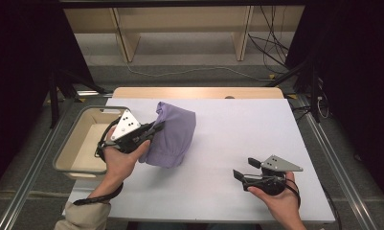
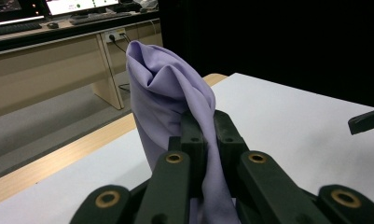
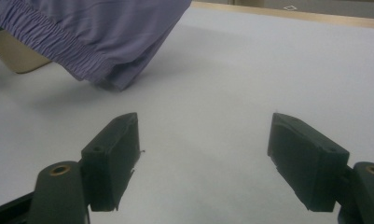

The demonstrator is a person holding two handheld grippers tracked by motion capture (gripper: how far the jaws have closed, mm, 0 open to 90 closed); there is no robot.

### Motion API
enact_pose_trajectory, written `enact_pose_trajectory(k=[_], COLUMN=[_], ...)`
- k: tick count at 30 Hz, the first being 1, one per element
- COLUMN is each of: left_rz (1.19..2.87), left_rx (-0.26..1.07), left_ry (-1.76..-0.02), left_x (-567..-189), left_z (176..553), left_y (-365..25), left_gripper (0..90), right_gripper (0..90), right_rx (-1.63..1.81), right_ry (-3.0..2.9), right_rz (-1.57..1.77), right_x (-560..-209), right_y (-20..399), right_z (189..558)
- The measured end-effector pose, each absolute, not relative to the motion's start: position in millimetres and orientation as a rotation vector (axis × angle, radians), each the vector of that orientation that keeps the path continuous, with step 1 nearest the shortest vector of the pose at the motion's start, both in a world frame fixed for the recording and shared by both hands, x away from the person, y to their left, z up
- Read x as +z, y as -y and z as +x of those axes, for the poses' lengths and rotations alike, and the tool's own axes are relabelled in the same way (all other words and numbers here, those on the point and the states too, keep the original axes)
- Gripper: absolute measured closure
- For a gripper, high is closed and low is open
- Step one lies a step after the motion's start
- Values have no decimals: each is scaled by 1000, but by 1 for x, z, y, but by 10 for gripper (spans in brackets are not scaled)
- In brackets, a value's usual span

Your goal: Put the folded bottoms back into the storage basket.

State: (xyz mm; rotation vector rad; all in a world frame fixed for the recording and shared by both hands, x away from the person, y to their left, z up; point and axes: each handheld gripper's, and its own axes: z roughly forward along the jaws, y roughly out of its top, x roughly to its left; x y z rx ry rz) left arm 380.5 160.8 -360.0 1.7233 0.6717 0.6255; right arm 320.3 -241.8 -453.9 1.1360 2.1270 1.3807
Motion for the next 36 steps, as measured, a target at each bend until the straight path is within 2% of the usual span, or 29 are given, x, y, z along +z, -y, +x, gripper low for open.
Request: enact_pose_trajectory(k=[36], left_rz=[1700], left_rx=[662], left_ry=[-689], left_x=[-349], left_z=[382], left_y=[-178], left_gripper=[849], right_gripper=[261], right_rx=[1382], right_ry=[-2127], right_rz=[1136], right_x=[-454], right_y=[242], right_z=[320])
